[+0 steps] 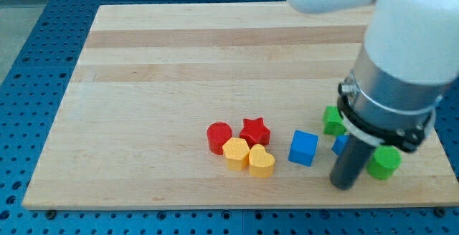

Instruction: Move the green circle to the right of the green star

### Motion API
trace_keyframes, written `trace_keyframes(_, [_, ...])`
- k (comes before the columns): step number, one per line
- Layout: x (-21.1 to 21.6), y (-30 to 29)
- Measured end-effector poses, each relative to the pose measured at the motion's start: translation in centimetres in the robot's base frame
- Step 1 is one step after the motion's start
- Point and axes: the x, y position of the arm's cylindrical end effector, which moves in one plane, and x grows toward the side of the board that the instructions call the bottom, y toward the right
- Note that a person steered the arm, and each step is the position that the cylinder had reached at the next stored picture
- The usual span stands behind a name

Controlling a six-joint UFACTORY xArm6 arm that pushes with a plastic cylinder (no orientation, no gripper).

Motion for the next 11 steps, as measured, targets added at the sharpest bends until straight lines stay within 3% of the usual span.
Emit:
trace_keyframes(2, [0.9, 5.8])
trace_keyframes(3, [0.9, 5.8])
trace_keyframes(5, [-5.0, 5.8])
trace_keyframes(8, [-5.3, 5.8])
trace_keyframes(11, [-8.3, 5.2])
